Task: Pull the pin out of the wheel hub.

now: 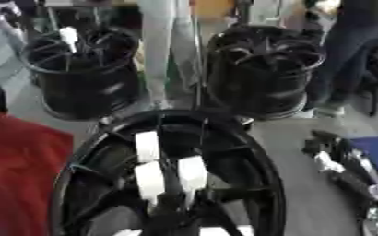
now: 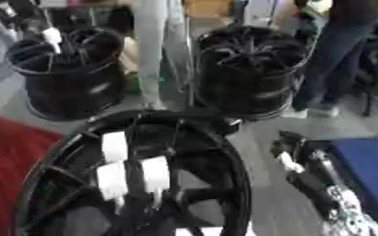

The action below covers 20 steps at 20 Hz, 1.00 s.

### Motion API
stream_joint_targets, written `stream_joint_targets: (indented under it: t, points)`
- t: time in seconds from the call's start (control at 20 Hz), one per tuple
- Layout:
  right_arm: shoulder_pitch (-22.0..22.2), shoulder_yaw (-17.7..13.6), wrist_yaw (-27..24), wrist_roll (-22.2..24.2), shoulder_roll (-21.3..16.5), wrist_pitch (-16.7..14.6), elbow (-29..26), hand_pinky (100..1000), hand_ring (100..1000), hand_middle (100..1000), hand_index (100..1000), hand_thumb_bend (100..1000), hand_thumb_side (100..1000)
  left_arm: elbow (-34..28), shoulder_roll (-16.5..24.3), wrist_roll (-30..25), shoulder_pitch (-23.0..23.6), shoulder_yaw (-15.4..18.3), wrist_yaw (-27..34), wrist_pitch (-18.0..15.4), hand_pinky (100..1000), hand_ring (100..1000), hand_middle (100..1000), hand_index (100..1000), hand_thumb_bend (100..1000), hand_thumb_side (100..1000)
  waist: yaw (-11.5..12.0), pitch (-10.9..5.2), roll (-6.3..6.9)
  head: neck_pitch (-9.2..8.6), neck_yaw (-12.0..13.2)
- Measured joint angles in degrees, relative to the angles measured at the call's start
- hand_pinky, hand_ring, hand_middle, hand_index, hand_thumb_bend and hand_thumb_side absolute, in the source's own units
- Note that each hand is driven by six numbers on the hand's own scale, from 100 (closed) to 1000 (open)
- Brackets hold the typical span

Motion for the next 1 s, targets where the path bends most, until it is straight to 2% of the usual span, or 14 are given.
stream_joint_targets:
  t: [0.2,0.35,0.45,0.75,1.0]
  points:
    - [0.12,-0.06,0.33,-0.71,-1.77,-0.21,-1.90,934,760,695,818,100,301,0.17,2.05,1.01,-0.82,0.06,1.44,-0.68,712,549,488,714,504,516,-0.49,0.86,0.09,3.48,1.61]
    - [0.28,-0.34,0.73,-1.25,-2.71,-0.62,-2.43,934,762,697,819,100,296,0.17,3.25,1.53,-1.06,0.07,2.49,-1.08,713,549,487,713,502,517,-0.82,1.43,0.20,5.74,1.47]
    - [0.25,-0.36,0.81,-1.48,-3.17,-0.90,-2.58,934,763,698,819,100,295,0.17,3.73,1.79,-1.06,0.06,2.99,-1.26,713,549,487,713,502,517,-0.98,1.60,0.30,6.55,0.89]
    - [0.10,-0.35,1.28,-1.38,-3.86,-1.61,-2.60,933,764,699,820,100,291,0.14,4.44,2.22,-1.06,0.06,3.88,-1.51,712,548,486,713,502,517,-1.49,2.28,0.30,6.71,-1.93]
    - [0.02,-0.34,1.43,-1.12,-4.45,-2.20,-2.60,933,764,699,820,100,287,0.12,4.89,2.24,-1.11,0.06,4.16,-1.53,712,548,486,712,501,517,-1.63,2.64,0.30,5.93,-2.27]
